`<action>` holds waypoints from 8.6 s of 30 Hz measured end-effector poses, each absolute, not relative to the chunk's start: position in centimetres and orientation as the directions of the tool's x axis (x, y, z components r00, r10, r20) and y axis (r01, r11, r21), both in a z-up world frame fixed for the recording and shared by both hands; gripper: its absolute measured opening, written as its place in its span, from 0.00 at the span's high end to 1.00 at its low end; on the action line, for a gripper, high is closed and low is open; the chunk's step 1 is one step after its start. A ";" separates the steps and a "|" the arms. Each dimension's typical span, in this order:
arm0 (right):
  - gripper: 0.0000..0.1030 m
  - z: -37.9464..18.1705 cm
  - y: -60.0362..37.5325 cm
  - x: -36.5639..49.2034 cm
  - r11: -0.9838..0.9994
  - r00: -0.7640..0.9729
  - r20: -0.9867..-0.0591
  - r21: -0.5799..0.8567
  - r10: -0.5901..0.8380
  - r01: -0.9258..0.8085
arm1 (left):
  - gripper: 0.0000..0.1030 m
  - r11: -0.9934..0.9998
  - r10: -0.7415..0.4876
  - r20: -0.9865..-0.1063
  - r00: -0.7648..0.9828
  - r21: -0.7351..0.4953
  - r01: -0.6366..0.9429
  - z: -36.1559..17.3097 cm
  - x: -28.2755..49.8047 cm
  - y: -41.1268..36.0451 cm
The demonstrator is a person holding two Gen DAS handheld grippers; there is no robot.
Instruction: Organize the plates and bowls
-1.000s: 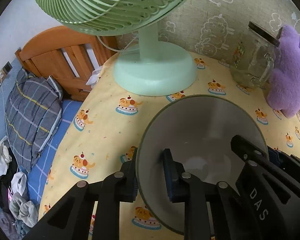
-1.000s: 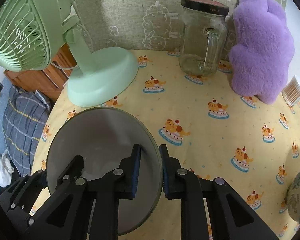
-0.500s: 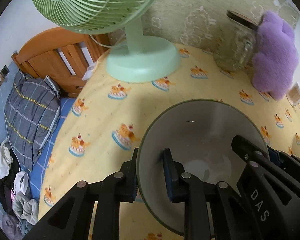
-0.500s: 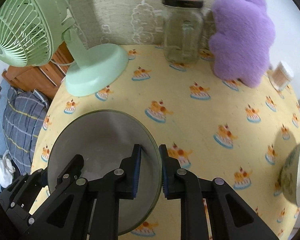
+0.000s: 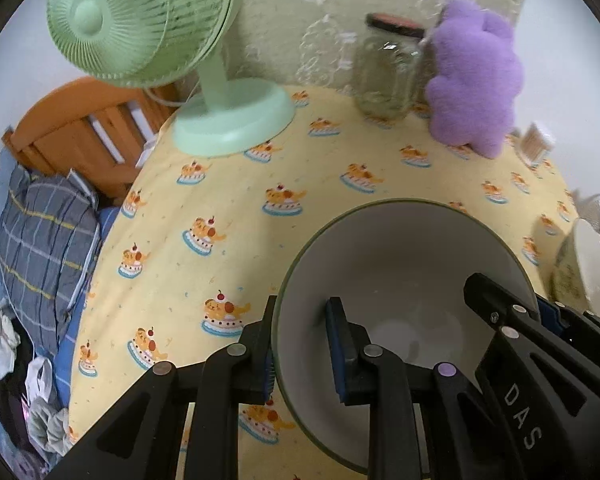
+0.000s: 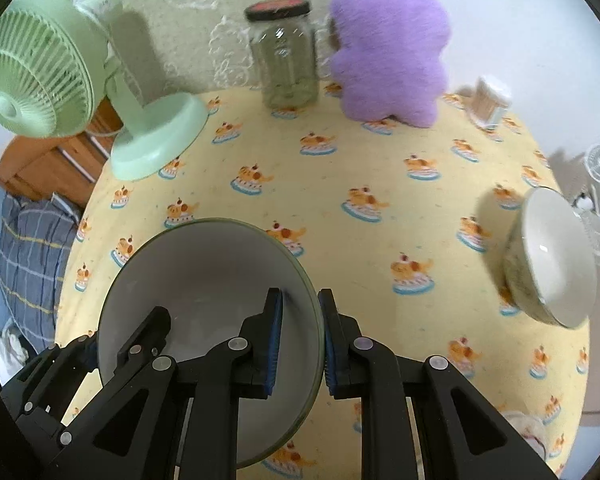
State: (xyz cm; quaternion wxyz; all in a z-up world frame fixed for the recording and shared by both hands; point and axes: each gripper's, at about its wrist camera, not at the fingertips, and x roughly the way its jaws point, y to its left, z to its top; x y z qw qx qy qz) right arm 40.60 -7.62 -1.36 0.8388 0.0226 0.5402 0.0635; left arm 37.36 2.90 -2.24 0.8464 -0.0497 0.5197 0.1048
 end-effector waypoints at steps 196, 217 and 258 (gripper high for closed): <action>0.78 -4.8 -34.7 45.7 0.984 0.436 -0.896 0.143 0.084 0.102 | 0.76 0.988 0.095 -0.903 0.418 0.035 -0.149 -6.5 46.5 -22.1; 0.78 -1.9 -33.7 39.5 0.983 0.417 -0.906 0.140 0.077 0.122 | 0.76 0.990 0.075 -0.906 0.417 0.016 -0.143 -3.9 40.4 -21.9; 0.78 6.6 -16.5 25.9 0.991 0.486 -0.867 0.132 0.114 0.003 | 0.76 0.965 0.117 -0.864 0.489 -0.018 -0.263 3.8 23.3 -7.3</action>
